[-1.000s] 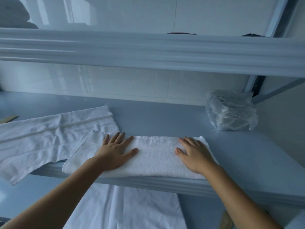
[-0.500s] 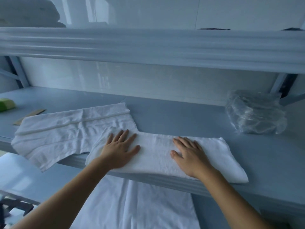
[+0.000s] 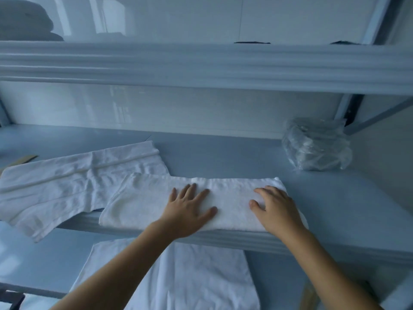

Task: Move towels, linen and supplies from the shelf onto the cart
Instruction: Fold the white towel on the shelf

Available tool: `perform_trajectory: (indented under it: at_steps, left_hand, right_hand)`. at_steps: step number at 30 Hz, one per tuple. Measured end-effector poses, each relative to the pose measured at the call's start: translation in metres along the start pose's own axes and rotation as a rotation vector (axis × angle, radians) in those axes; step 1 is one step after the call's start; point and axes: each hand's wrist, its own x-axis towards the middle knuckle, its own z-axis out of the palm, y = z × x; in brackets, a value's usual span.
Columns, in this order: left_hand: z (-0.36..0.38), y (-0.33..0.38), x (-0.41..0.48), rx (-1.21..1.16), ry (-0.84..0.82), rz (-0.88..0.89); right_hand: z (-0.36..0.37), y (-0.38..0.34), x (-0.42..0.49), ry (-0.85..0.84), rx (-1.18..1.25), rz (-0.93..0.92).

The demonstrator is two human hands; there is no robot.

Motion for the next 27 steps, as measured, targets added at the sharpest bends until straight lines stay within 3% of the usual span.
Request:
perform_trajectory:
  at_steps: [5,18,27]
  left_hand:
    - [0.005,0.003,0.010,0.031,-0.015,-0.022]
    - [0.009,0.001,-0.003,-0.045,0.073,-0.043]
    - [0.009,0.000,-0.003,-0.055,0.086,-0.047]
  right_hand:
    - [-0.014,0.027,-0.005,-0.069,-0.045,0.267]
    - [-0.043,0.040,-0.003,-0.317,0.325,0.282]
    - [-0.051,0.043,-0.002,-0.348,0.625,0.322]
